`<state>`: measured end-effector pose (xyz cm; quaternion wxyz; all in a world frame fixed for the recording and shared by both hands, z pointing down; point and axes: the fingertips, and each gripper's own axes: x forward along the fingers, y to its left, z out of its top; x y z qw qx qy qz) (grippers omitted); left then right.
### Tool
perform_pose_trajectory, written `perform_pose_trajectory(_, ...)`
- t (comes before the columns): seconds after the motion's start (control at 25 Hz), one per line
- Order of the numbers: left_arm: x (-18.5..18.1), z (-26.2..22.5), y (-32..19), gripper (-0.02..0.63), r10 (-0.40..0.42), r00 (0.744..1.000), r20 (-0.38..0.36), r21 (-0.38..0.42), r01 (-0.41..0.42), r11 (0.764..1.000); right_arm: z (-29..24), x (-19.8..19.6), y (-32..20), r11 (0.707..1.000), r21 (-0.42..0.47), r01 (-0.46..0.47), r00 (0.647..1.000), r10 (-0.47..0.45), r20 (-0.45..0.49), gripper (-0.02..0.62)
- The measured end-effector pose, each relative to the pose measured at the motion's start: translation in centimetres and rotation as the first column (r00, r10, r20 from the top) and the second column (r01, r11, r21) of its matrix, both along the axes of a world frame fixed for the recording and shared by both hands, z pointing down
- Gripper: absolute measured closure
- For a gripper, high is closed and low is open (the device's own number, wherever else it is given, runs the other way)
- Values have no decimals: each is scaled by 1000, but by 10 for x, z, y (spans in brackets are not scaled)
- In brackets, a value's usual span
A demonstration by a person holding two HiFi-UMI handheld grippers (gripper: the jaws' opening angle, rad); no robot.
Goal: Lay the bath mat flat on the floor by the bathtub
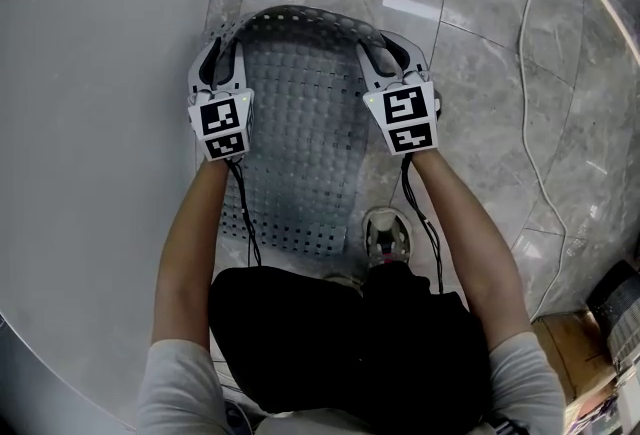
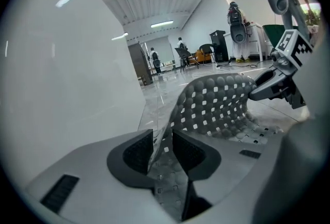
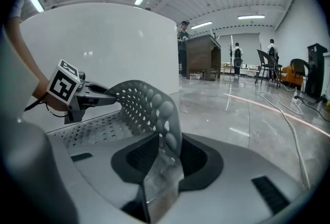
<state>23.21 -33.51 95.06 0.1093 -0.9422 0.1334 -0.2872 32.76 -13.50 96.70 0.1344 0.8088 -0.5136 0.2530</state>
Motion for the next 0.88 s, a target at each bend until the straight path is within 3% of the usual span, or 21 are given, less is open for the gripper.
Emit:
perform_pose_trajectory(0.16, -3, -1, -6, 479, -30, 1000, -2, -13, 30, 999, -3, -3, 3, 1000, -1, 2, 1000, -2, -15, 492)
perform_pose_trajectory(0.32, -4, -1, 2, 419, -6, 1000, 0, -13, 6, 1000, -4, 1, 11, 999, 3, -32, 999, 32, -17, 492)
perform_pose_trajectory(0.52, -7, 6, 8, 380, -36, 999, -1, -67, 35, 997, -3, 2, 13, 999, 6, -53, 999, 53, -6, 492)
perform_pose_trajectory(0.76, -8, 2, 11, 367, -24, 1000, 2, -47, 24, 999, -3, 1, 14, 998, -7, -57, 998, 56, -23, 492)
perform_pose_trajectory(0.88, -12, -4, 6, 367, -37, 999, 6, 5, 37, 999, -3, 3, 16, 997, -25, -70, 997, 69, -36, 492)
